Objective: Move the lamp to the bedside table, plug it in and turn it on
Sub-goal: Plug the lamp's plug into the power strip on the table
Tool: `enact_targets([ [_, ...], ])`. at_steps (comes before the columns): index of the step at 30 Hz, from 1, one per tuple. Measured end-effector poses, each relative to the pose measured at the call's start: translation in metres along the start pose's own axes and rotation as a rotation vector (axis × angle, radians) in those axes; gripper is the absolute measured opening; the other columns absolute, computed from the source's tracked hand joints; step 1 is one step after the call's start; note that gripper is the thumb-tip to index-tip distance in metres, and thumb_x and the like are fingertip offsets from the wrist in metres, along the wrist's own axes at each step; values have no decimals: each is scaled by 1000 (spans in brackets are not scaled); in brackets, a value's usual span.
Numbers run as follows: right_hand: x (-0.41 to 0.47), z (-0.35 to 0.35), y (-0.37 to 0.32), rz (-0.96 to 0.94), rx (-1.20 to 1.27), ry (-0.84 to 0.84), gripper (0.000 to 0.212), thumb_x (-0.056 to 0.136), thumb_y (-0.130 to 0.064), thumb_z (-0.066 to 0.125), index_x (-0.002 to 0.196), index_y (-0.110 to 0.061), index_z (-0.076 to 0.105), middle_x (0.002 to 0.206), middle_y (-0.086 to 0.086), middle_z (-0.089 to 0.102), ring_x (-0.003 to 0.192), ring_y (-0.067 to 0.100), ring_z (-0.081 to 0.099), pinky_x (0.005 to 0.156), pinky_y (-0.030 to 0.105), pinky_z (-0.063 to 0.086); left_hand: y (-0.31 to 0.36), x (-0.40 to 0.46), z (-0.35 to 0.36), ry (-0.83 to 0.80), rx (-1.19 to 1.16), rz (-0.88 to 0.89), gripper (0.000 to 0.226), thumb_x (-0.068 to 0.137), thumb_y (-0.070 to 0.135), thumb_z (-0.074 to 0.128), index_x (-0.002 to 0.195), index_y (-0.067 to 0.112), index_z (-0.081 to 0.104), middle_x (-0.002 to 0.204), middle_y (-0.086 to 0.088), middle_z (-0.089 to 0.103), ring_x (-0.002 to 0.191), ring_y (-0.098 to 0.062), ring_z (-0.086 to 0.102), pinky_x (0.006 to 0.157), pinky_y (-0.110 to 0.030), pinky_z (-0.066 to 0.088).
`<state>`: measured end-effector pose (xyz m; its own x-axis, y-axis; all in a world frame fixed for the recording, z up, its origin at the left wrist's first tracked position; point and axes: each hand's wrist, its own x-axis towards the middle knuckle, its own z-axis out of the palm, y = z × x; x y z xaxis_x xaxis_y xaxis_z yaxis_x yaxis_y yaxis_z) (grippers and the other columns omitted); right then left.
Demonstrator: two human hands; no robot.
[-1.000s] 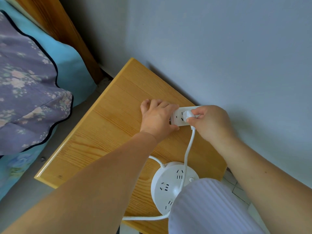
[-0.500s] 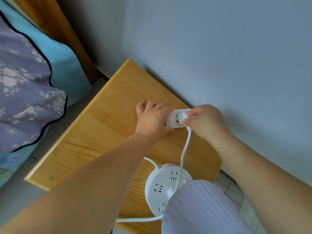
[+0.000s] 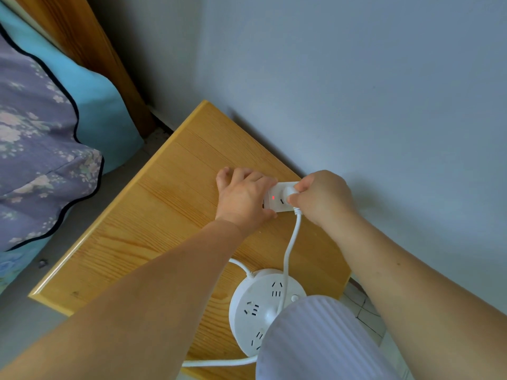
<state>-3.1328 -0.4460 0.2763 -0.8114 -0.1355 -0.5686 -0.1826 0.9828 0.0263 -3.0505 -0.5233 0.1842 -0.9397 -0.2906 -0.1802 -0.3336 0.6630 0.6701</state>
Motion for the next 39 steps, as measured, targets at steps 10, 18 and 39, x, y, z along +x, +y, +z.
enact_targets([
  [10, -12, 12, 16, -87, 198, 114, 29, 83, -23, 63, 110, -11, 65, 104, 10, 70, 89, 23, 65, 73, 28, 48, -1, 1, 2, 5, 2, -3, 62, 64, 41, 76, 120, 28, 54, 118, 5, 61, 121, -21, 36, 108, -51, 4],
  [18, -2, 7, 10, -55, 119, 56, 29, 85, -27, 60, 110, -12, 64, 103, 9, 69, 84, 21, 61, 70, 27, 45, -2, 3, 1, 5, 10, 1, 63, 62, 42, 77, 119, 28, 55, 116, 5, 62, 119, -21, 38, 107, -51, 5],
  [39, -1, 11, 14, -52, 141, 78, 34, 84, -25, 62, 115, -12, 61, 110, 9, 68, 92, 24, 65, 70, 27, 46, -2, 4, 0, -2, -1, -5, 63, 60, 44, 77, 118, 27, 56, 114, 6, 62, 120, -20, 39, 108, -52, 5],
])
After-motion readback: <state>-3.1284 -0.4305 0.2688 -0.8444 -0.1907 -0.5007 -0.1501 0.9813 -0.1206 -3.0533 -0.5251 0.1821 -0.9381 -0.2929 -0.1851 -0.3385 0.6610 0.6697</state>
